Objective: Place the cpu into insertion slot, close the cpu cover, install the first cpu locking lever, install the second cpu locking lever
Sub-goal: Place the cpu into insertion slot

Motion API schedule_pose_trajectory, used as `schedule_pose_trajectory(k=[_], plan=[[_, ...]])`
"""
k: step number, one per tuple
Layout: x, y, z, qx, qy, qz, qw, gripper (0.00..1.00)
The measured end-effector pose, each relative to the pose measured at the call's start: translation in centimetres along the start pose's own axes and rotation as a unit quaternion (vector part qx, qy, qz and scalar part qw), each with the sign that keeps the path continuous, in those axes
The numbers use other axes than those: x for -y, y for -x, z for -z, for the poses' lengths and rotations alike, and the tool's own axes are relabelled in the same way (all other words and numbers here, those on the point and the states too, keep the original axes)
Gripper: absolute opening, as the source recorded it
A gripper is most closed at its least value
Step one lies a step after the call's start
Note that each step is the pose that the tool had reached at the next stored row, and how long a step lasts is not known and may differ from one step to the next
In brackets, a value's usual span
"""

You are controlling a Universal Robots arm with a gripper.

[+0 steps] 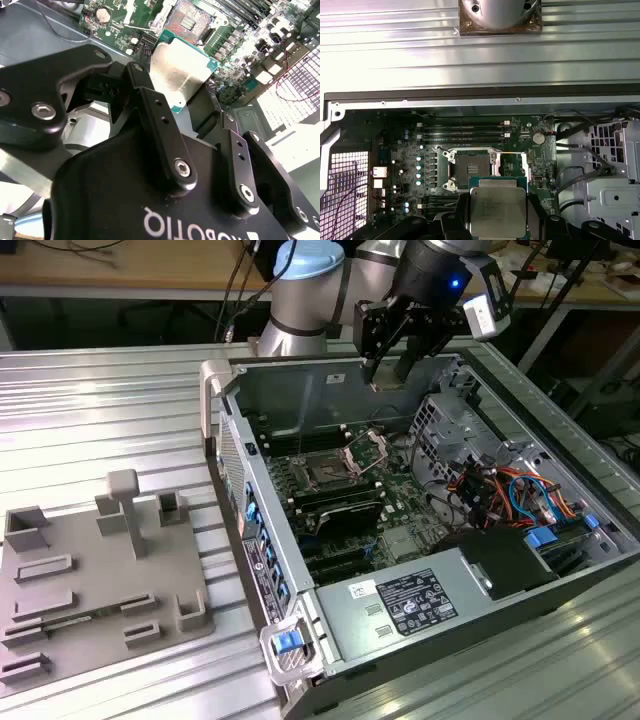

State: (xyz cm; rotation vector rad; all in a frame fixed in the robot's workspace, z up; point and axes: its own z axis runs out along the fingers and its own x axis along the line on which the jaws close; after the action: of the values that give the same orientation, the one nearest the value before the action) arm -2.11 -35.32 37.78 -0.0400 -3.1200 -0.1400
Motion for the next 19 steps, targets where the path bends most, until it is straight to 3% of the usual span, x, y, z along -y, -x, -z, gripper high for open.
schedule_pose_trajectory(k=[10,19], plan=[[0.01,-0.29,-0.01,0.0001,0.0,-0.001,1.0,0.55],[0.03,-0.99,-0.06,0.0024,0.0005,-0.027,0.99964,0.55]])
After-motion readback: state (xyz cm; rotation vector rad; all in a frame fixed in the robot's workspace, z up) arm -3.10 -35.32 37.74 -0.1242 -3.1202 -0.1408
